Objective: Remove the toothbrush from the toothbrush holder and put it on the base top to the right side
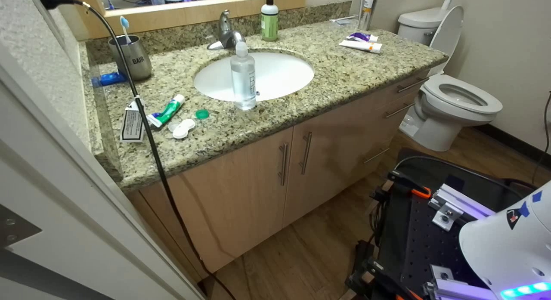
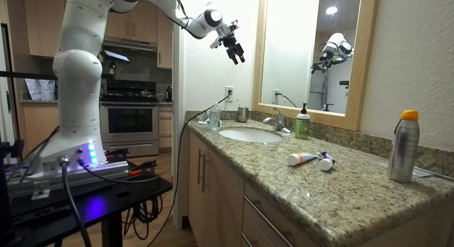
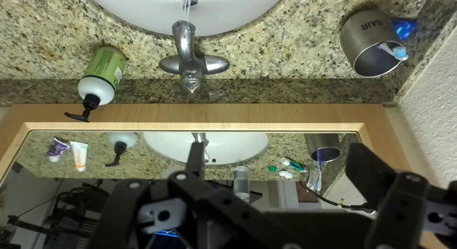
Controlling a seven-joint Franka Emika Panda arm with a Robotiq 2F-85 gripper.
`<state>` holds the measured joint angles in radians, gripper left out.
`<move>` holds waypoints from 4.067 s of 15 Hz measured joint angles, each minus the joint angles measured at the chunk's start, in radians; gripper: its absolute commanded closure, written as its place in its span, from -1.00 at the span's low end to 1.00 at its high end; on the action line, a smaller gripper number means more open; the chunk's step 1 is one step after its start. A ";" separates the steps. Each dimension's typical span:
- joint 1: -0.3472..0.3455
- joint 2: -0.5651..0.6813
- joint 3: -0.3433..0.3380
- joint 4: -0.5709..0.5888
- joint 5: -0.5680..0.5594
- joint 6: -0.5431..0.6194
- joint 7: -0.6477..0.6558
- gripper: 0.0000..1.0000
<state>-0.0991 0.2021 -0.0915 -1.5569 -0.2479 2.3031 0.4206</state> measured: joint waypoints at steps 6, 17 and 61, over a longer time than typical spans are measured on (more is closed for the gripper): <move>0.057 0.069 0.008 0.011 0.031 -0.063 -0.029 -1.00; 0.112 0.260 0.003 0.171 0.045 -0.109 0.023 -1.00; 0.118 0.832 0.021 0.798 0.116 0.012 -0.184 -1.00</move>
<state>0.0184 1.0345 -0.0702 -0.7585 -0.1318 2.3147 0.2368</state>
